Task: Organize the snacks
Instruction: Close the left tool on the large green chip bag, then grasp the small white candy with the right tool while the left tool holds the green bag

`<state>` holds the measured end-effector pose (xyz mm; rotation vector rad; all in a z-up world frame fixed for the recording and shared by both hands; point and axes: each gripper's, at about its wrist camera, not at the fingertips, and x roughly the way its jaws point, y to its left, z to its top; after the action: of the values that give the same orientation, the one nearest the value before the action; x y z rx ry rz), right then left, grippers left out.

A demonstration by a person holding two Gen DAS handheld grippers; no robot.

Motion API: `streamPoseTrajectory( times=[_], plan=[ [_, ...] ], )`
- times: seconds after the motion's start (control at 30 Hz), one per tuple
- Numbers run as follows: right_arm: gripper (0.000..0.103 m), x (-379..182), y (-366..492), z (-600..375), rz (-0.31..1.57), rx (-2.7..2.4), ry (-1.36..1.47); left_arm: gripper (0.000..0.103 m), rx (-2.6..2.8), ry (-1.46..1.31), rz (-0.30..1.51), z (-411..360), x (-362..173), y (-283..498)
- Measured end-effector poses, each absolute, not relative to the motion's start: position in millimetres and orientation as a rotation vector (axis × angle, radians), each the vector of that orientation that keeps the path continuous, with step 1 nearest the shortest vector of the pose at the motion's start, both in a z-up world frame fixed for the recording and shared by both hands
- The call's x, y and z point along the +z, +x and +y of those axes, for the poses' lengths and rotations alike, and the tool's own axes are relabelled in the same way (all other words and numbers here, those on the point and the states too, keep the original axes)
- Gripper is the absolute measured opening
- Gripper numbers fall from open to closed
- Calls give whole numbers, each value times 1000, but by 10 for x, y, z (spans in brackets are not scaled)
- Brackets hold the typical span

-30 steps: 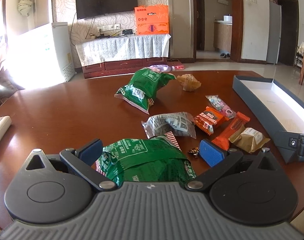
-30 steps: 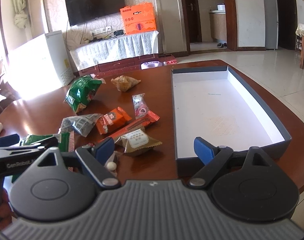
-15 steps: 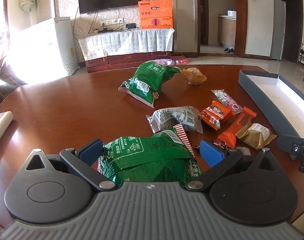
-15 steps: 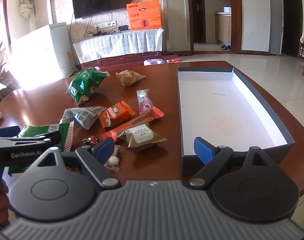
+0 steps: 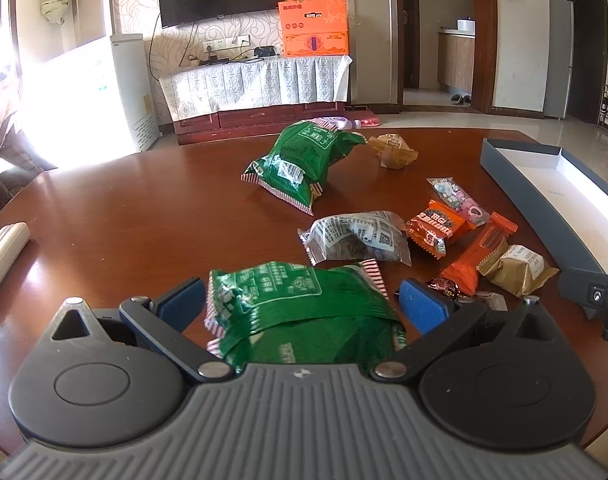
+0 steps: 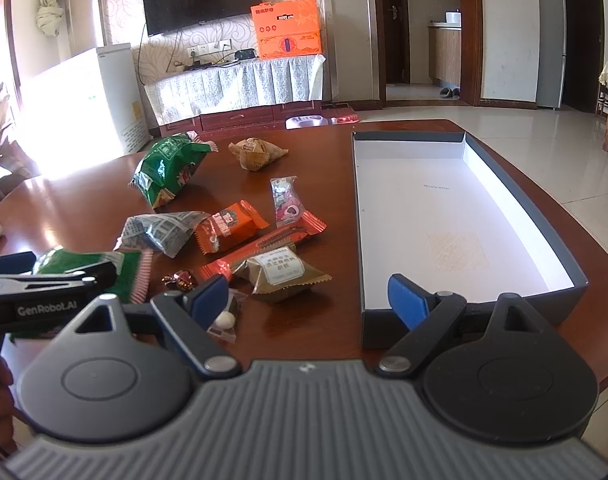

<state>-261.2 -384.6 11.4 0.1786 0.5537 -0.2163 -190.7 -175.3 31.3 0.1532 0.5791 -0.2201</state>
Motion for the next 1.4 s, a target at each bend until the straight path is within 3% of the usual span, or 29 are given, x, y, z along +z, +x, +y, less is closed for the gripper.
streamPoseTrajectory(
  times=[1.4],
  plan=[
    [88, 143, -2626, -3675, 559, -149, 104, 103, -210, 205, 617, -1616, 119, -1621]
  ],
)
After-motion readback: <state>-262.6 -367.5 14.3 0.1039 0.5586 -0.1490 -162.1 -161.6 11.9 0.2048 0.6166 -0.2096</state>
